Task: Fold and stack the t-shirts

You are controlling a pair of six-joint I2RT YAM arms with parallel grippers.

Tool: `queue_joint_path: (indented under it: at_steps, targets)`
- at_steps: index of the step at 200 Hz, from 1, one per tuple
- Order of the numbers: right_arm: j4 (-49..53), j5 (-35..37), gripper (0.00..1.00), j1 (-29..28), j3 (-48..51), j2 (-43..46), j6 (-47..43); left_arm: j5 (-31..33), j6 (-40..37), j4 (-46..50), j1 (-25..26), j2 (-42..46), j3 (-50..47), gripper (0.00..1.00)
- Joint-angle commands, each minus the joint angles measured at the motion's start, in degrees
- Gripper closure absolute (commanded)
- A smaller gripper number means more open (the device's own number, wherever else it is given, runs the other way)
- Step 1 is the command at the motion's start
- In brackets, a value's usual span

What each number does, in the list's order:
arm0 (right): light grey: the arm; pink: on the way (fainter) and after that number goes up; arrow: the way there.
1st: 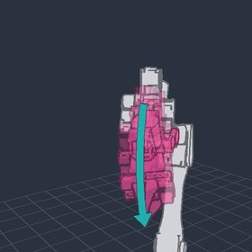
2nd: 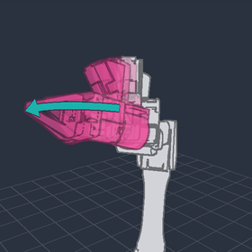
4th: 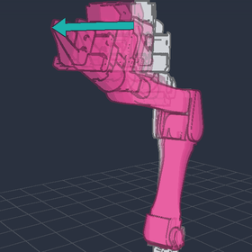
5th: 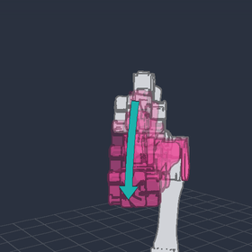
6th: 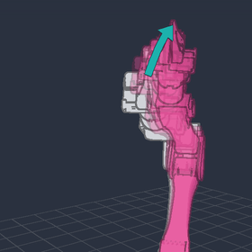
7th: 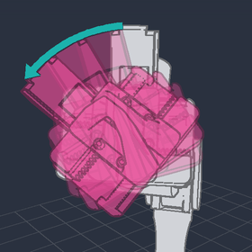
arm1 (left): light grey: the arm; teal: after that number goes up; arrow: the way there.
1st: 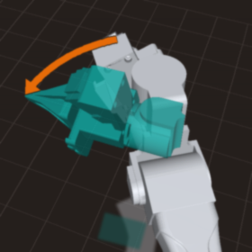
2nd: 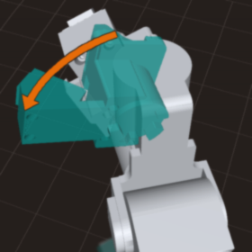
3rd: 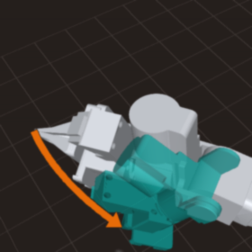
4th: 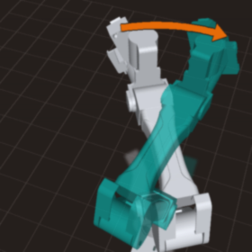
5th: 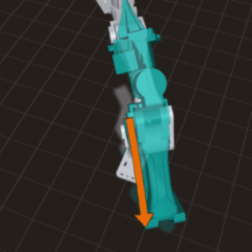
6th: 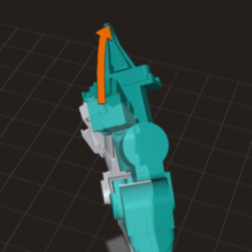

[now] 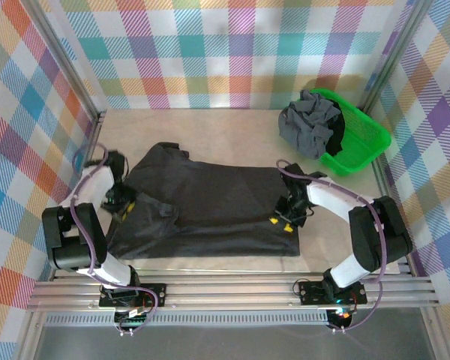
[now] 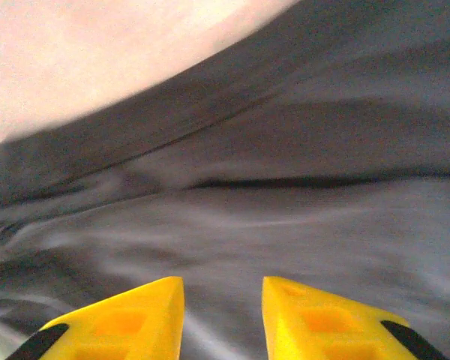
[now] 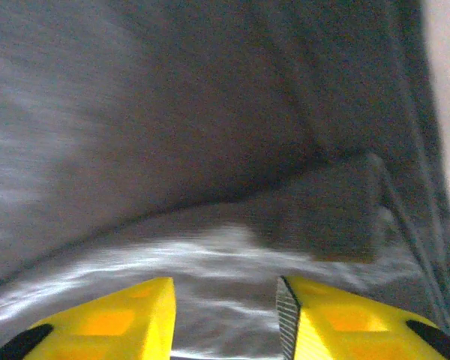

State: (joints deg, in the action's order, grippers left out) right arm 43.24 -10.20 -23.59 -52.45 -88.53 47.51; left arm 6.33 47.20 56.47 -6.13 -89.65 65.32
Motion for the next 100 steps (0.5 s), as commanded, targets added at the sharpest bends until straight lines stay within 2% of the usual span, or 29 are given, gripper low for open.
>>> queue_joint_path:
  at_steps: [1, 30, 54, 100]
  targets:
    - [-2.8, 1.06, 0.54, 0.7, -8.4, 0.71, -9.14, 0.62, -5.65, -1.97, 5.82, -6.52, 14.21, 0.64]
    - [-0.97, -0.07, 0.52, 3.1, -18.85, -4.11, -15.49, 2.03, -12.38, 2.35, 10.99, -23.35, 39.12, 0.63]
    - [-0.16, -0.34, 0.52, 4.77, -24.09, -5.99, -16.66, 1.48, -10.81, 5.74, 12.38, -35.56, 55.81, 0.62]
    - [-0.59, -0.97, 0.52, 5.27, -26.27, -6.76, -15.9, -4.52, -0.63, -2.26, 12.48, -45.74, 63.05, 0.57]
